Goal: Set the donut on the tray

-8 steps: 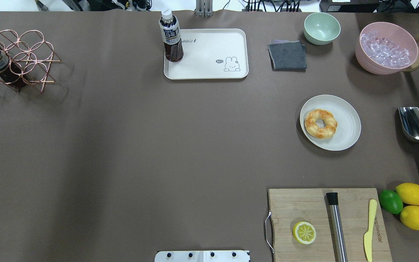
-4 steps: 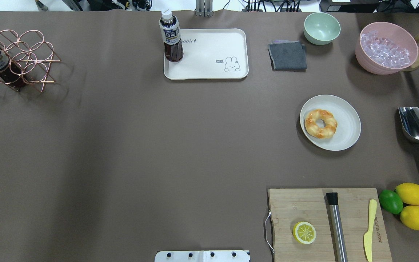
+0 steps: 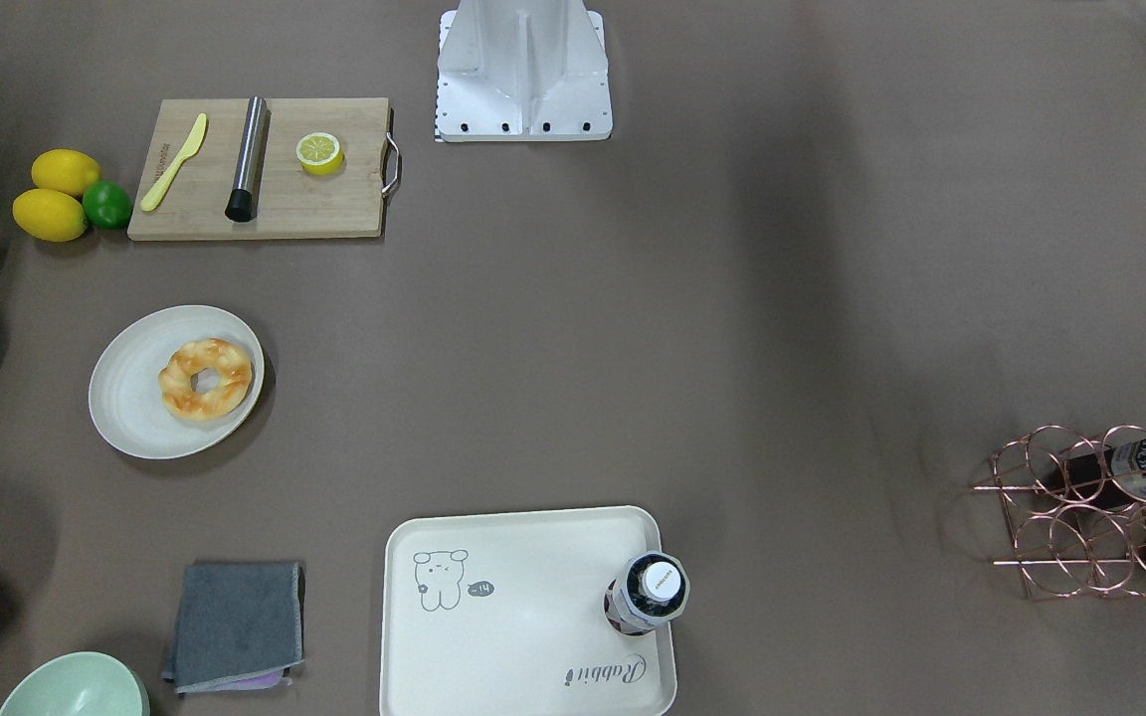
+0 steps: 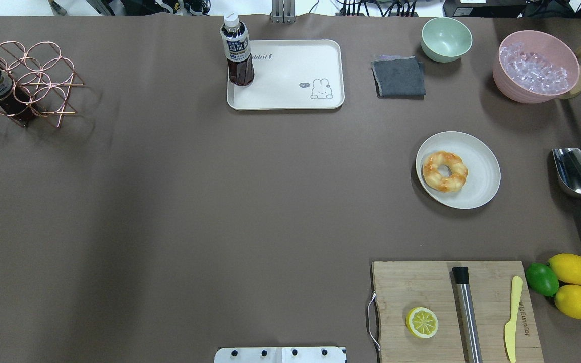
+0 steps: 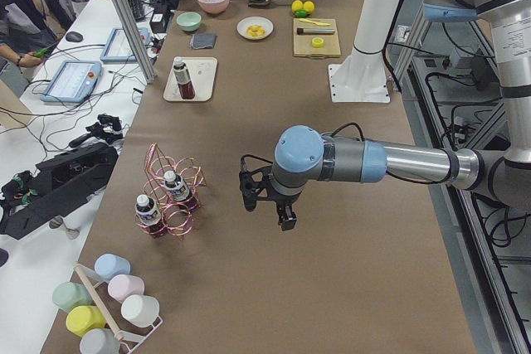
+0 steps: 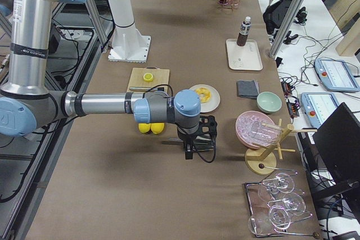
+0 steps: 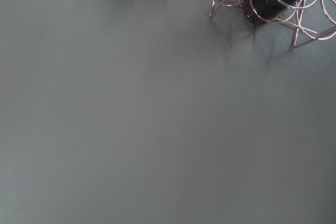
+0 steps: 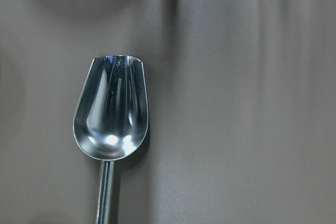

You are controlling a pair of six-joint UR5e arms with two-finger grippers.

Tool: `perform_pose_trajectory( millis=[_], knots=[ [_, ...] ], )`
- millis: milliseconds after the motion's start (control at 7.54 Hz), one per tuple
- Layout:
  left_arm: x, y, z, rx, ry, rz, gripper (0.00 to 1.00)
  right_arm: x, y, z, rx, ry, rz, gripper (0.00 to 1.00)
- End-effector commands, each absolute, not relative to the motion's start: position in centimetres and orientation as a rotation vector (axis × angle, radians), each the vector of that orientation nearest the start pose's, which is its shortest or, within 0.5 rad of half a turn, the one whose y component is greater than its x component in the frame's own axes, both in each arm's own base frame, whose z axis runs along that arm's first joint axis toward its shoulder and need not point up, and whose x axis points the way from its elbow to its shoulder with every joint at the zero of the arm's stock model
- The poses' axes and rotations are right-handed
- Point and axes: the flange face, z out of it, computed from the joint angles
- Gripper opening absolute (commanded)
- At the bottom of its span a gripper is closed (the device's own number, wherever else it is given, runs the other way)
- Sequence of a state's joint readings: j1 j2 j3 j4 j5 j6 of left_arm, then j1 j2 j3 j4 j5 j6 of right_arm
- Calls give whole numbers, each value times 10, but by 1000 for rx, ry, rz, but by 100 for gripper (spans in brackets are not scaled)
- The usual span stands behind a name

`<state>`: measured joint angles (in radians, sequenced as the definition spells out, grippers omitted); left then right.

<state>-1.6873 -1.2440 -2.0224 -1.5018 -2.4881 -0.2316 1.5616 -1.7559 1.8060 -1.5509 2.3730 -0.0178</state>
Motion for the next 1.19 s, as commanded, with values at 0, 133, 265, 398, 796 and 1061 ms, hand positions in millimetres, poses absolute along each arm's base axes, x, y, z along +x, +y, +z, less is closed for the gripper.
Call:
perform_pose_trajectory(
  millis=[0,133,265,398,796,1061],
  knots=[
    [-95,-348,571,0,922,-297,99,73,-409,623,84,-862,-21,100],
    [-95,-348,571,0,922,-297,99,71,-408,627,75,-886,-17,100],
    [-95,-348,571,0,922,-297,99,71,-410,618,107,-884,-40,100],
    [-95,-348,571,0,922,-297,99,71,-416,613,134,-882,-44,100],
    [-95,-347,571,-2,922,-298,99,36,-475,555,122,-895,36,100],
    [-95,-346,571,0,922,-297,99,-27,-504,520,67,-911,52,100]
  ],
)
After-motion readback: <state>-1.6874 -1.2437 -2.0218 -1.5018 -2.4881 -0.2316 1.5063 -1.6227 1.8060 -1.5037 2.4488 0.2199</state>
